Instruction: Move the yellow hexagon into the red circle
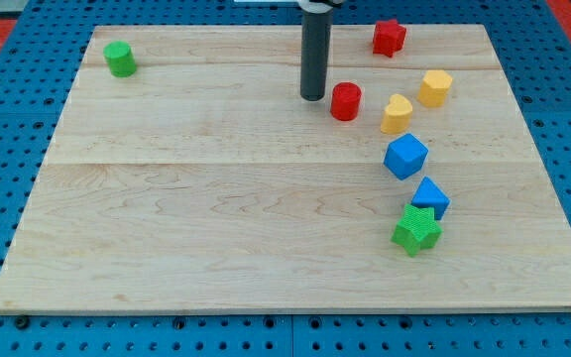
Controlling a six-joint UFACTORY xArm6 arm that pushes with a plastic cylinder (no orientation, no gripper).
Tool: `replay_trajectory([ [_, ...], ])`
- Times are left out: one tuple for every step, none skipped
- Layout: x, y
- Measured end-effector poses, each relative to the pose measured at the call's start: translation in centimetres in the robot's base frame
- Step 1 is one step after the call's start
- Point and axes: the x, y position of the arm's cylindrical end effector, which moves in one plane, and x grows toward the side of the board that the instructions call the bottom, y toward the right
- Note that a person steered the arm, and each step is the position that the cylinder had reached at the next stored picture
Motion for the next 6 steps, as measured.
replay_trajectory([
  [-0.5, 10.5],
  [-0.5, 11.9],
  [-1.1, 12.0],
  [-5.0, 12.4],
  [-4.0, 21.1],
  [-1.9, 15.7],
])
